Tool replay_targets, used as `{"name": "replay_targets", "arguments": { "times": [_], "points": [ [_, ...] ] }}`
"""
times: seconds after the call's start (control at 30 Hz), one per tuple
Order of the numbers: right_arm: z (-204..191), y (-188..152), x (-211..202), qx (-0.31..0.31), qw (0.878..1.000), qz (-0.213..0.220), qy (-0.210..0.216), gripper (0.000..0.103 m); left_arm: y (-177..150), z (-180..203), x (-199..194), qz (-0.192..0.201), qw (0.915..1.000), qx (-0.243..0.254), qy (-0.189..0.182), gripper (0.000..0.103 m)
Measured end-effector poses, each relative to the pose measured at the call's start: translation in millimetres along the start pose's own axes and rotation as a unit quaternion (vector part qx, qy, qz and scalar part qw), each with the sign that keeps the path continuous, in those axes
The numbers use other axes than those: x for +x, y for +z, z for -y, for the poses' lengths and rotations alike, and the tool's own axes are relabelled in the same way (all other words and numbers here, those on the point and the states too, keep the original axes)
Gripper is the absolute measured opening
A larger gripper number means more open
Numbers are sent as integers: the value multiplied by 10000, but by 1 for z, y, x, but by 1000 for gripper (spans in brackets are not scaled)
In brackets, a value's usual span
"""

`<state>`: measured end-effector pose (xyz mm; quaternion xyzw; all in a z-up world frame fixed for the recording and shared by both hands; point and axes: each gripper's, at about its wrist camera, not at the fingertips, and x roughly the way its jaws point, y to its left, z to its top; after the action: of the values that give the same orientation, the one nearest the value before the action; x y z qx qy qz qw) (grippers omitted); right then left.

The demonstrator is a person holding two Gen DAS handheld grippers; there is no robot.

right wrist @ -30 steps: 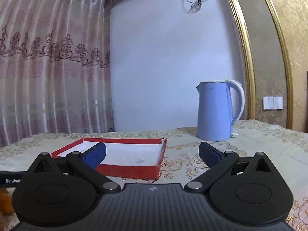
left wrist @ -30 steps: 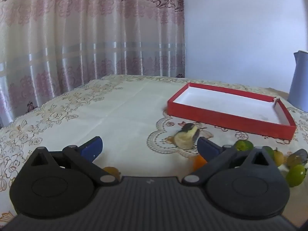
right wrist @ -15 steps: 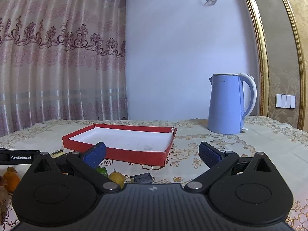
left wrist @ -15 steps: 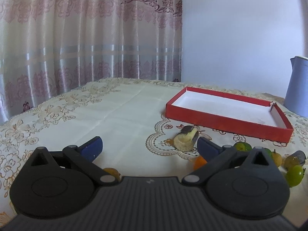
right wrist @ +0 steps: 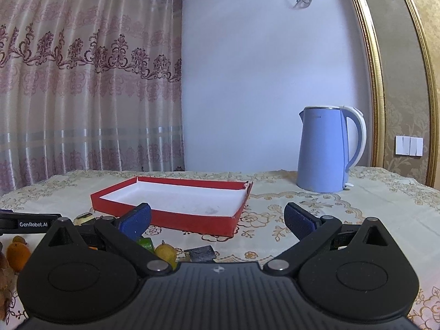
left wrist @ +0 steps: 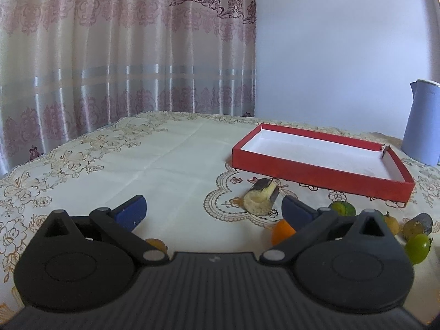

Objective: Organize fruits
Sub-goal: 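Move the right tool toward the fruits beside the red tray, then close the right gripper around the green tomato and lift it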

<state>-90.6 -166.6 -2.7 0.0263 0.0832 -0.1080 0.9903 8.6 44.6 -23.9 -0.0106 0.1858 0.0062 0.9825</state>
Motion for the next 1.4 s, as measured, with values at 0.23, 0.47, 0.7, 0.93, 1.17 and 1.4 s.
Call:
{"name": "replay_targets", "arguments": {
  "times": [0.23, 0.47, 0.7, 0.93, 1.17, 1.4],
  "points": [
    [9, -6, 0, -4, 9994, -276, 231, 103, -1, -2, 3, -103, 9998, -130, 59, 103],
    [14, -12, -6, 22, 9990, -240, 387, 103, -1, -6, 6, -194, 9996, -223, 37, 103],
    [16, -12, -5, 70, 9989, -274, 380, 103, -1, -6, 7, -219, 9995, -220, 21, 103],
    [17, -12, -3, 76, 9988, -322, 355, 103, -2, -5, 8, -235, 9995, -213, -8, 103],
    [15, -13, 0, 41, 9985, -394, 381, 103, -2, -5, 8, -268, 9994, -226, -33, 103],
    [15, -13, -1, 53, 9983, -430, 397, 103, -2, -6, 8, -297, 9993, -234, -58, 103]
  ]
}}
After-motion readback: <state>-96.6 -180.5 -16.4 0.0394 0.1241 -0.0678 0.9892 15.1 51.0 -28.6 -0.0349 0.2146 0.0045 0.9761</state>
